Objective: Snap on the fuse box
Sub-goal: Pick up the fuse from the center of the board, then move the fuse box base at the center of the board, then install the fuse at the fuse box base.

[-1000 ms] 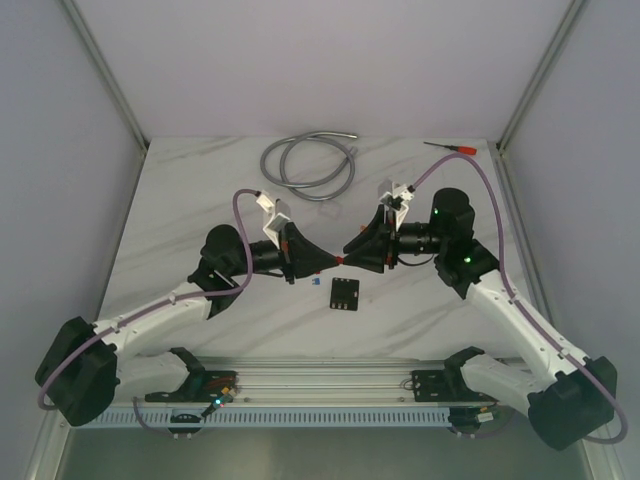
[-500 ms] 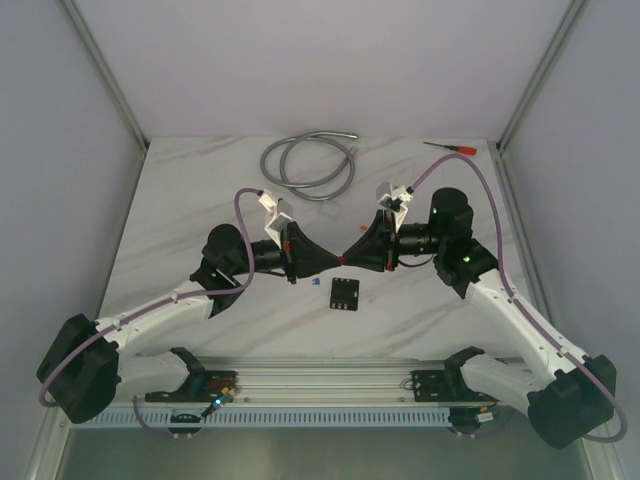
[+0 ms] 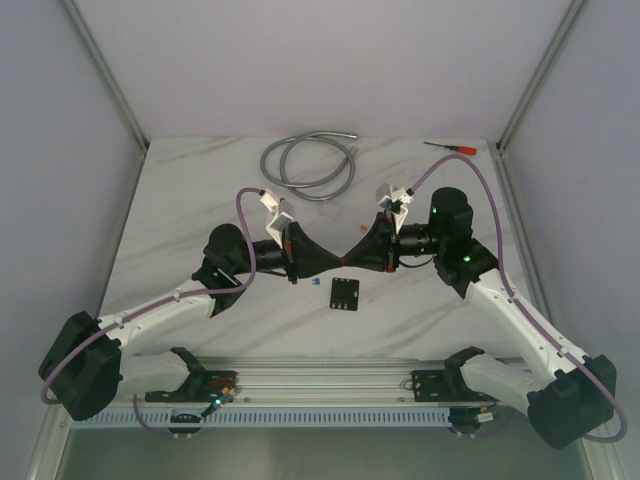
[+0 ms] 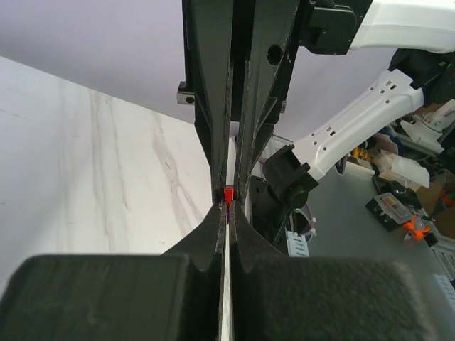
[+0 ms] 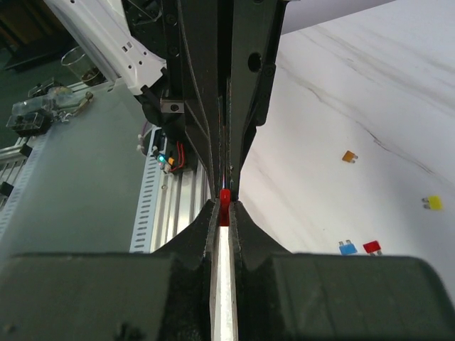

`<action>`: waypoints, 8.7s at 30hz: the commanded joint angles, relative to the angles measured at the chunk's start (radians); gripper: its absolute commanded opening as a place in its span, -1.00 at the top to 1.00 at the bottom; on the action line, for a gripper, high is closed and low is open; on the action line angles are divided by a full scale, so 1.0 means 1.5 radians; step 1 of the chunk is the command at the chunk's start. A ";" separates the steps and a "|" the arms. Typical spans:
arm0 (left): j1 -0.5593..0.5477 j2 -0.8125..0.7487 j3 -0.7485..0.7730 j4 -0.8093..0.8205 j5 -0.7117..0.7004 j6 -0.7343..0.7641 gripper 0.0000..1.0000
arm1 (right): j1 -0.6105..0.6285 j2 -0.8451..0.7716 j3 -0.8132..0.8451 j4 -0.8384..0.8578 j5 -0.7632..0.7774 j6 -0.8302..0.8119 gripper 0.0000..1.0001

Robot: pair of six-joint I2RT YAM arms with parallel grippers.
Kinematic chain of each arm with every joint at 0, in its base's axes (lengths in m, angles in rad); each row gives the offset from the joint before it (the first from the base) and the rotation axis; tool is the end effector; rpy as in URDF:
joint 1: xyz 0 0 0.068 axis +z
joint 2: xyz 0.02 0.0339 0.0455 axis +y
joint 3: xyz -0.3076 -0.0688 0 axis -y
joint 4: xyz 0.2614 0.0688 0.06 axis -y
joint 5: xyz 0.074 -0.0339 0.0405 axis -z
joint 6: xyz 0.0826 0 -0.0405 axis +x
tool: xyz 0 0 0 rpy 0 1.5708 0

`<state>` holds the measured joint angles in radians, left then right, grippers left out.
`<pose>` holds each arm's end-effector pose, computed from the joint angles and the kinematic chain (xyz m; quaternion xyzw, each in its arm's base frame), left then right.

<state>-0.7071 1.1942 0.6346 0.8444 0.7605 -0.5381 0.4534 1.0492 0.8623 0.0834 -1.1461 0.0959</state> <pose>0.1825 -0.2308 0.3492 0.3430 0.5297 -0.6141 0.4739 0.1848 0.1737 0.3794 -0.4682 0.5496 0.5402 0.4323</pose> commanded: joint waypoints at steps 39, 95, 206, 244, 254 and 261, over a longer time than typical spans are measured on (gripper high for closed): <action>-0.041 0.291 -0.039 -0.283 -0.364 -0.238 0.48 | 0.004 -0.064 -0.144 -0.051 0.489 0.106 1.00; 0.053 0.052 -0.088 -0.377 -0.477 -0.178 -1.00 | 0.210 0.137 -0.128 -0.061 0.834 0.048 1.00; 0.079 0.054 -0.099 -0.386 -0.457 -0.198 -1.00 | 0.261 0.359 0.049 -0.260 0.900 0.087 0.71; 0.079 0.049 -0.099 -0.387 -0.447 -0.197 -1.00 | 0.197 0.282 -0.002 -0.223 0.795 0.104 0.88; 0.079 0.046 -0.100 -0.387 -0.447 -0.197 -1.00 | 0.172 0.262 -0.030 -0.186 0.757 0.111 0.92; 0.079 0.049 -0.098 -0.386 -0.446 -0.198 -1.00 | 0.162 0.250 -0.041 -0.175 0.747 0.119 0.94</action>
<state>-0.5949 1.2724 0.4644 0.2825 0.0784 -0.8368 0.7052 1.4513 0.8227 -0.2070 -0.0040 0.2592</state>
